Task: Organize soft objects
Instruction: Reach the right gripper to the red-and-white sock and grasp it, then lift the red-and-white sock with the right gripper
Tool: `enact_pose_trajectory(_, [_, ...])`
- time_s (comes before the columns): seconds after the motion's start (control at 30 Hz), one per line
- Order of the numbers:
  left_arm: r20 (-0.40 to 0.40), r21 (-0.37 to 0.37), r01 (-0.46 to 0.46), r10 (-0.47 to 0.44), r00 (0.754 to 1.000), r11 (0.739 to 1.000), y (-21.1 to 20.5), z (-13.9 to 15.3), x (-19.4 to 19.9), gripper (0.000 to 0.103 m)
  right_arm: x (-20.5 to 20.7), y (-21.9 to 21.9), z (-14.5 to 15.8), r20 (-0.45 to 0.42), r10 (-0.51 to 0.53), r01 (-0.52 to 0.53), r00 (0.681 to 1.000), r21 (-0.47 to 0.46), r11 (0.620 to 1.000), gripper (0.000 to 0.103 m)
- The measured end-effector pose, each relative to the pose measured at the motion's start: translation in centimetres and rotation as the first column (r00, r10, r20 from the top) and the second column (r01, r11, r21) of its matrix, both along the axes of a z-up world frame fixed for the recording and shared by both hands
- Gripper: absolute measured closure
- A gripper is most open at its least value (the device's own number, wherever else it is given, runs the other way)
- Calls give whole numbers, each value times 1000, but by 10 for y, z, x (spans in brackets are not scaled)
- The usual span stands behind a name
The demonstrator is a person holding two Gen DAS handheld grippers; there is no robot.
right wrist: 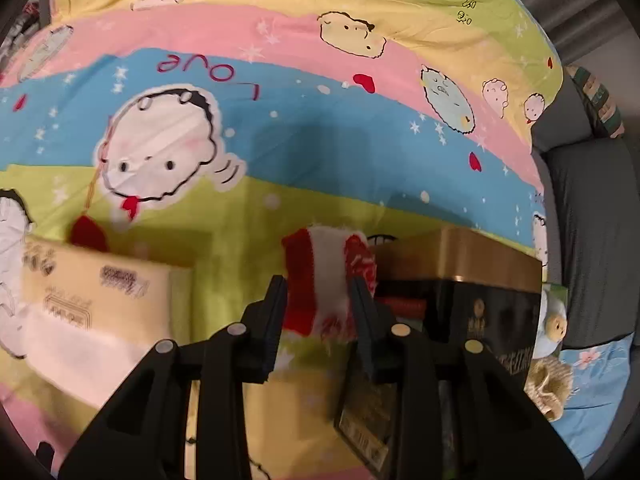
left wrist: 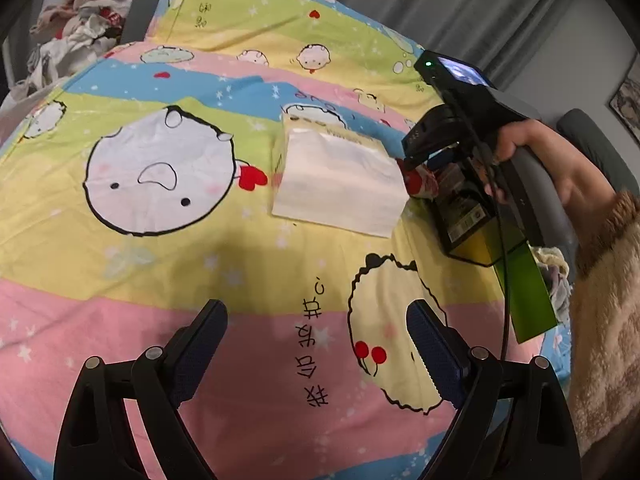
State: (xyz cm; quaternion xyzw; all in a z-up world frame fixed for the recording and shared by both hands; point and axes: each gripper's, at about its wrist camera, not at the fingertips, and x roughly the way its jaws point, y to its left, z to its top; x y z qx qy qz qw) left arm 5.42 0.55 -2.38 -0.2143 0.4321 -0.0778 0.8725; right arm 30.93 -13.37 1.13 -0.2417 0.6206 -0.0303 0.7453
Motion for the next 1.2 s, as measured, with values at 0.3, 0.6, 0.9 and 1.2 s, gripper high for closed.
enact_pose_trajectory(0.3, [-26,-28,-12,11,1000,1000,8,-9,2,12,6,4,-18,25,46,-43,999,-86,995,79])
enact_pose_trajectory(0.6, [-15,-11,-37,37,999,999,9,4,-10,12,-42,-3,39,97,60,-82,994,242,967,95])
enact_pose_trajectory(0.9, [-20,41,-65,66,998,997,7,13,-33,12,-184,0,82,190,197,-263,962,442,858,94])
enact_pose_trajectory(1.2, [-63,68,-103,107,992,992,12,7,-52,12,-240,0,24,125,196,-232,973,497,836,91])
